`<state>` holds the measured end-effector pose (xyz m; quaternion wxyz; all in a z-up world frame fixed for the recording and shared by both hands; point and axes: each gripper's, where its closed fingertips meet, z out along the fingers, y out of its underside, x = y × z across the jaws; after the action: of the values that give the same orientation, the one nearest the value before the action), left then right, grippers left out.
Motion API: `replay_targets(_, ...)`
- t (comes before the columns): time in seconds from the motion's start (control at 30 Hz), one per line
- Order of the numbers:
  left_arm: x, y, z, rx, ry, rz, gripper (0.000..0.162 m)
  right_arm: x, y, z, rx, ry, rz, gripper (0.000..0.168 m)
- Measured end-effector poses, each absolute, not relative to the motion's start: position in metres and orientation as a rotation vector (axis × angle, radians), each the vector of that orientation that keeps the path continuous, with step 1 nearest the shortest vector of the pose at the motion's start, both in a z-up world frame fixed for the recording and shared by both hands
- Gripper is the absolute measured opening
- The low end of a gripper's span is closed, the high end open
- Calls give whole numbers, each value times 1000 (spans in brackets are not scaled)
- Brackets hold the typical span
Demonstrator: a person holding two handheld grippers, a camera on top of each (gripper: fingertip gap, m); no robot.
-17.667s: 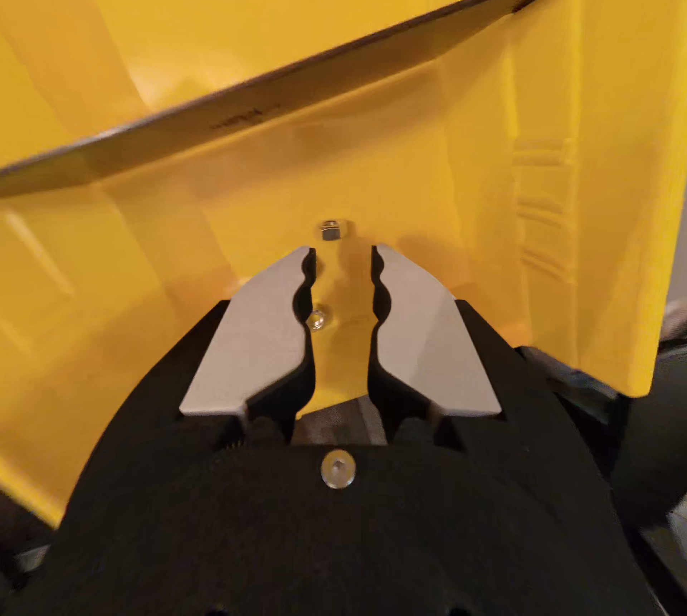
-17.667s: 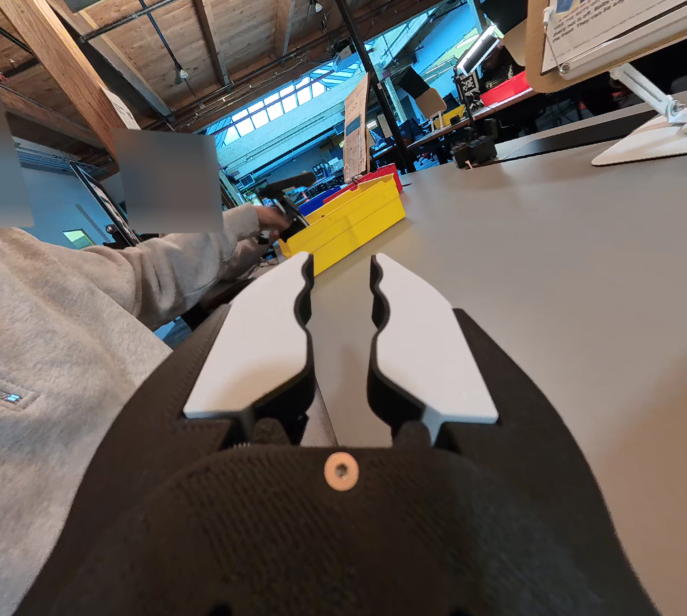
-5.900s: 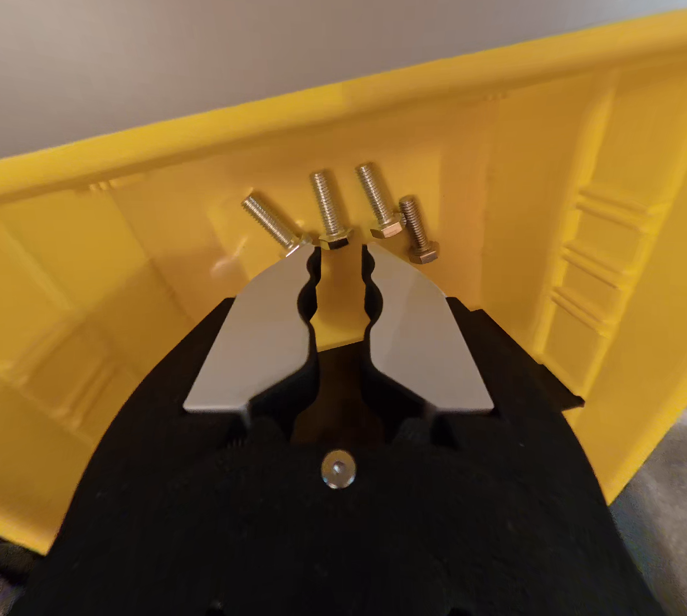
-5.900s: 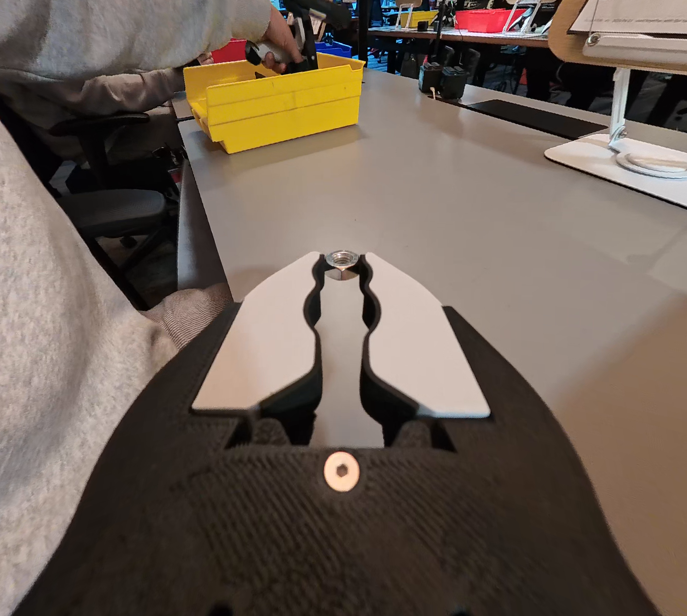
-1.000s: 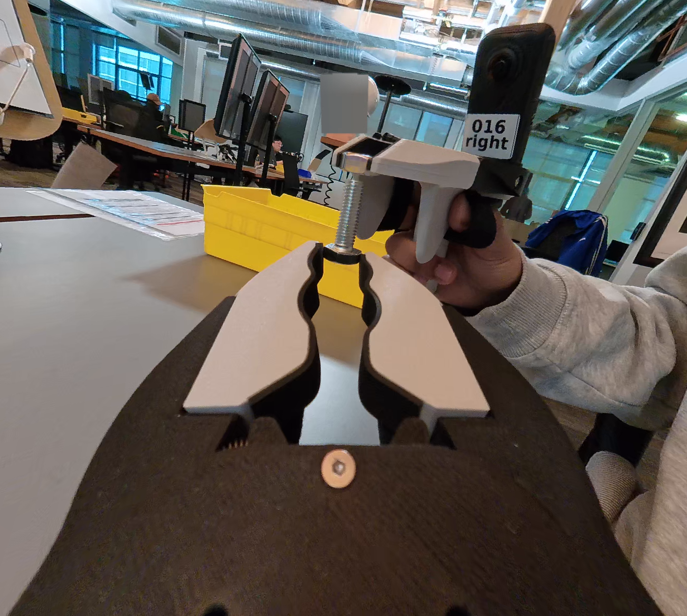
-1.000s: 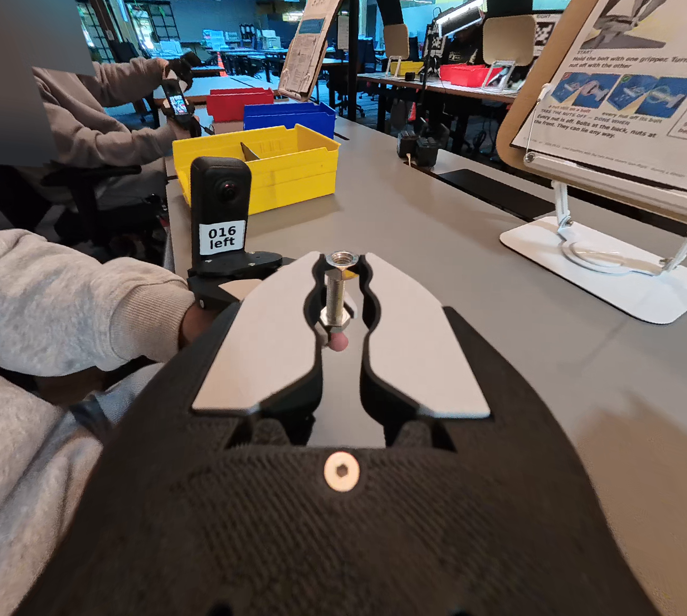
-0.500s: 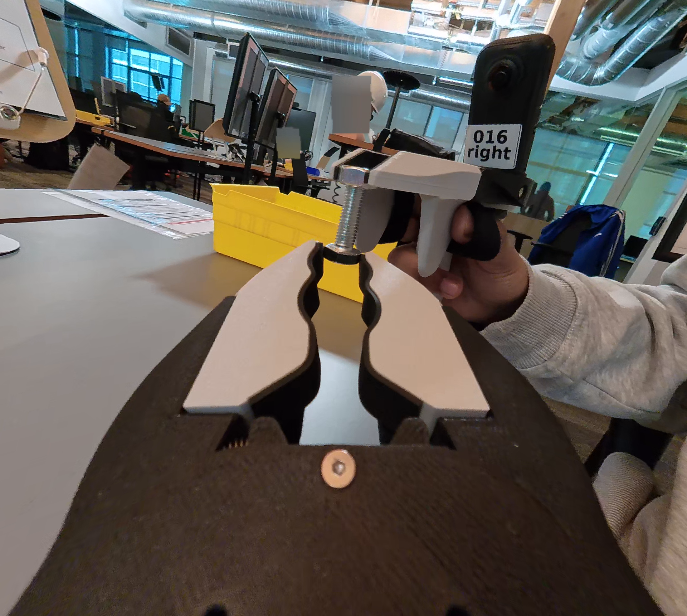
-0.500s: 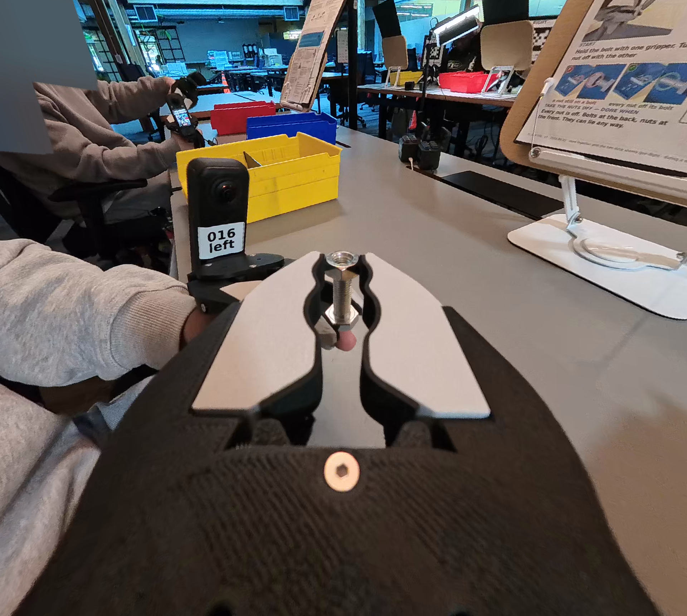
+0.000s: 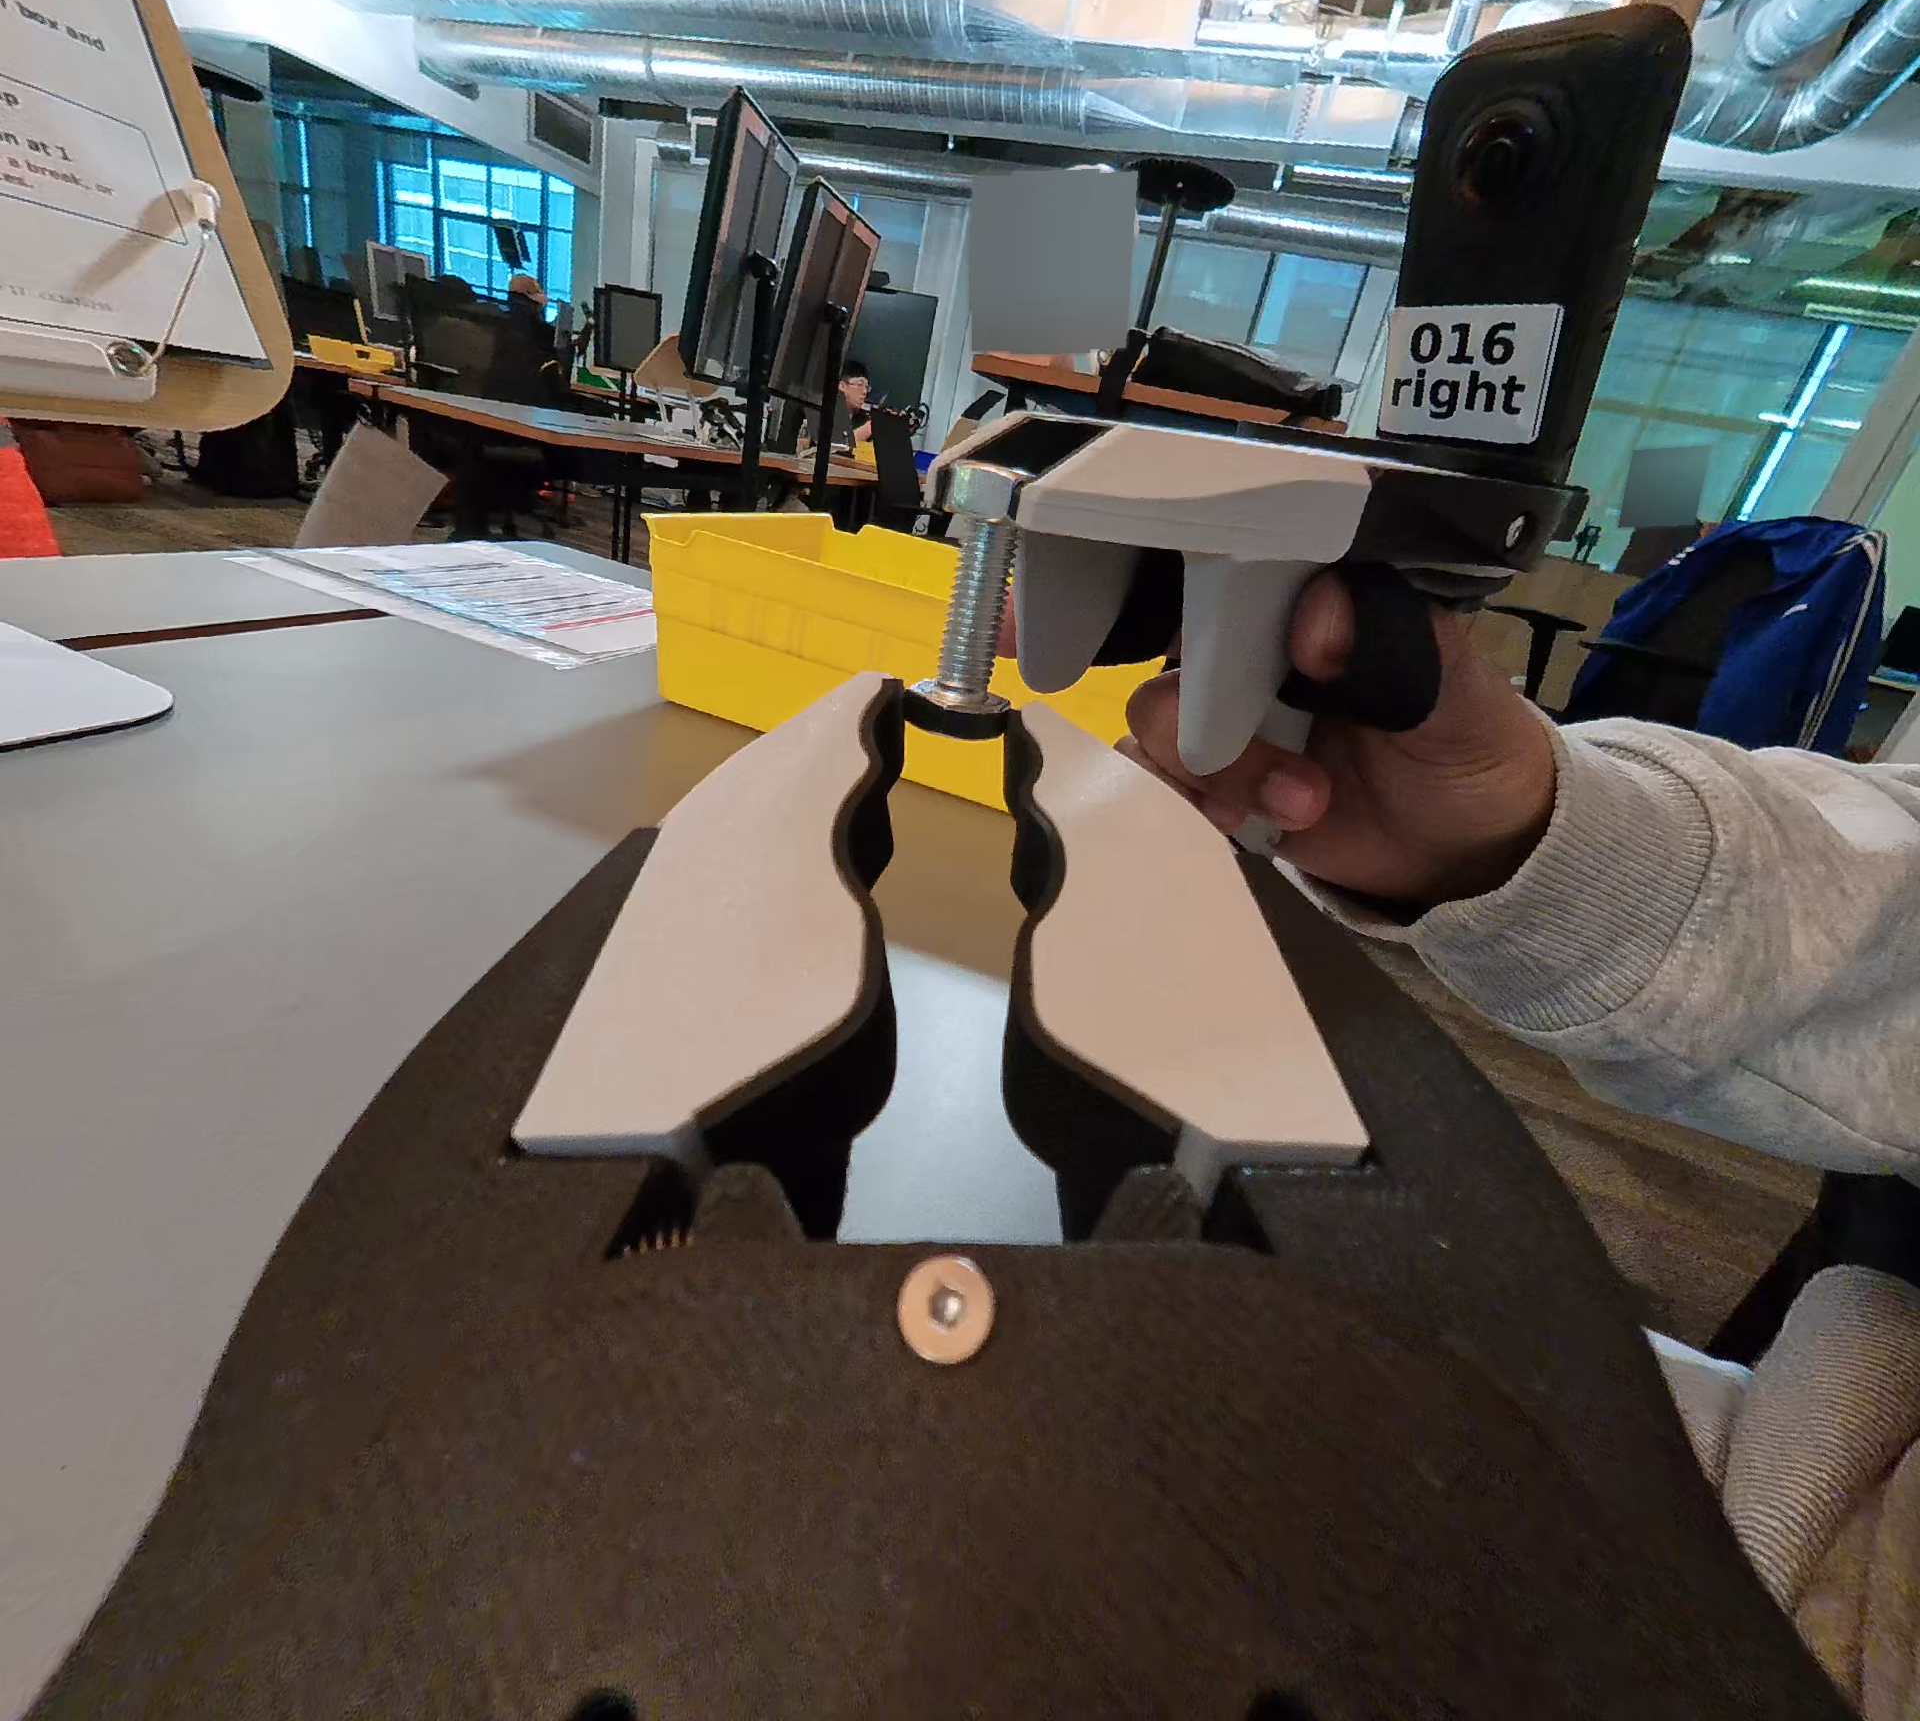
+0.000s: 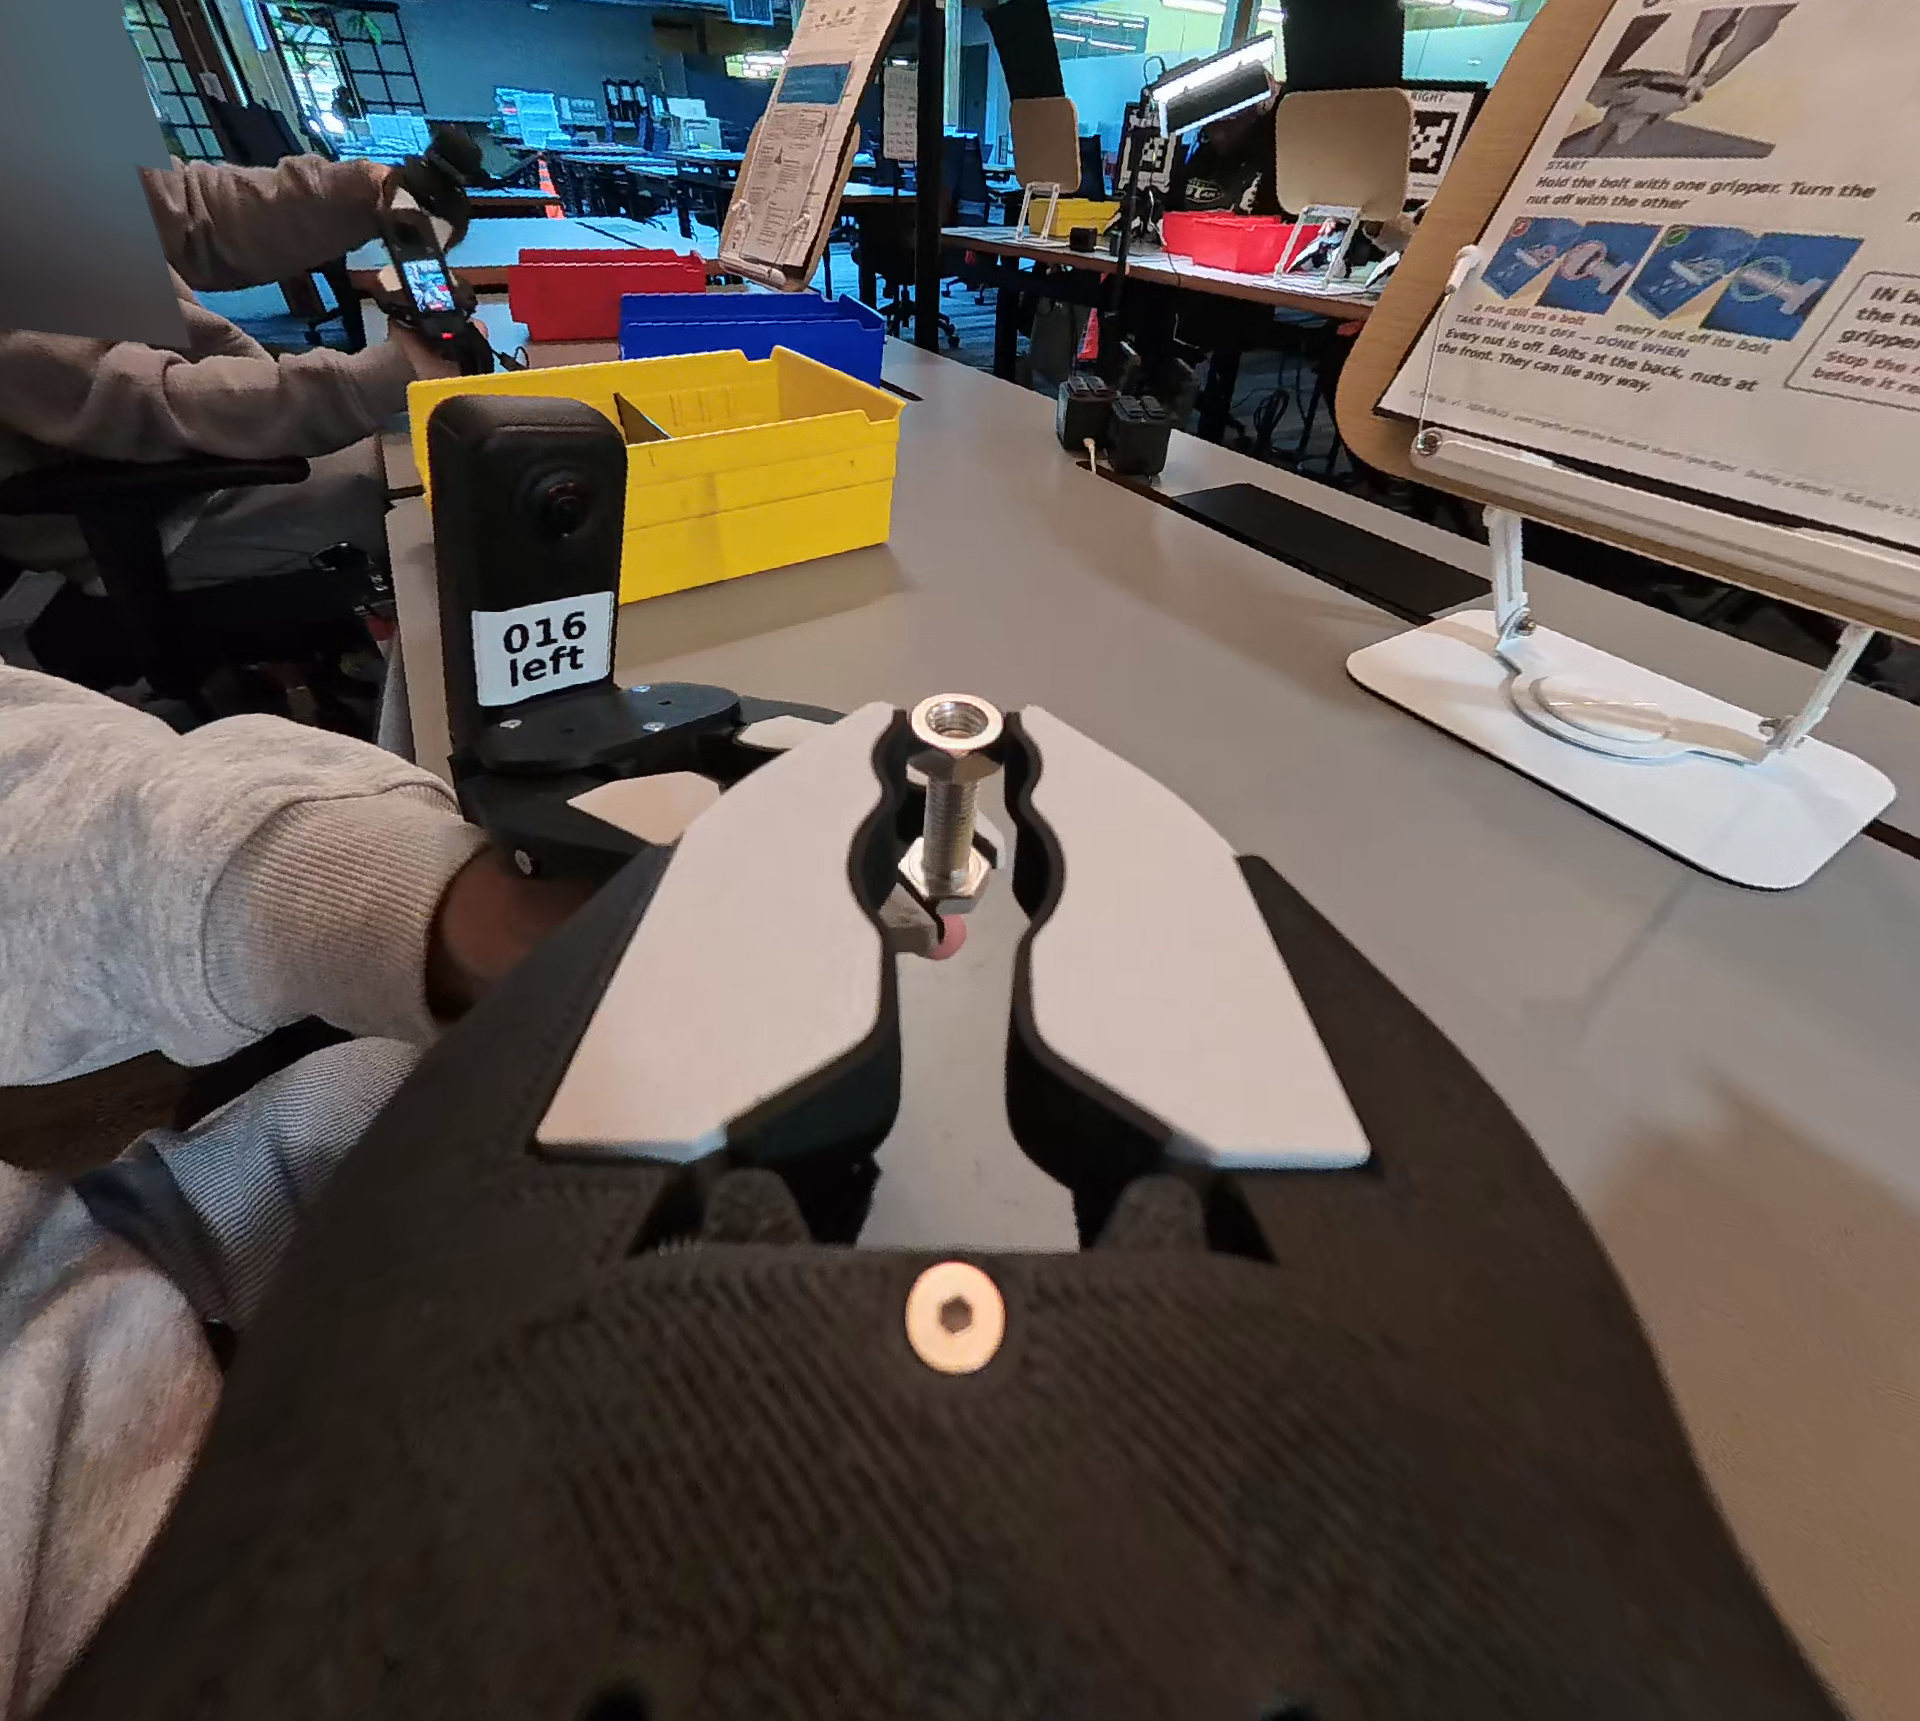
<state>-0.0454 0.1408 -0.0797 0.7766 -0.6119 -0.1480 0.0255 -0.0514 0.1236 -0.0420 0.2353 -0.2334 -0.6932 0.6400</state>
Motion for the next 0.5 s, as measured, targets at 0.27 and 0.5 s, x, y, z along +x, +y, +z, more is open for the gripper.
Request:
replay_targets(0.27, -48, 140, -80, -1322, -334, 54, 20, -52, 125, -37, -611, -1853, 1787, 34)
replay_targets(0.5, -45, 141, -81, -1329, -324, 45, 20, -46, 124, -36, -551, -1786, 1867, 48)
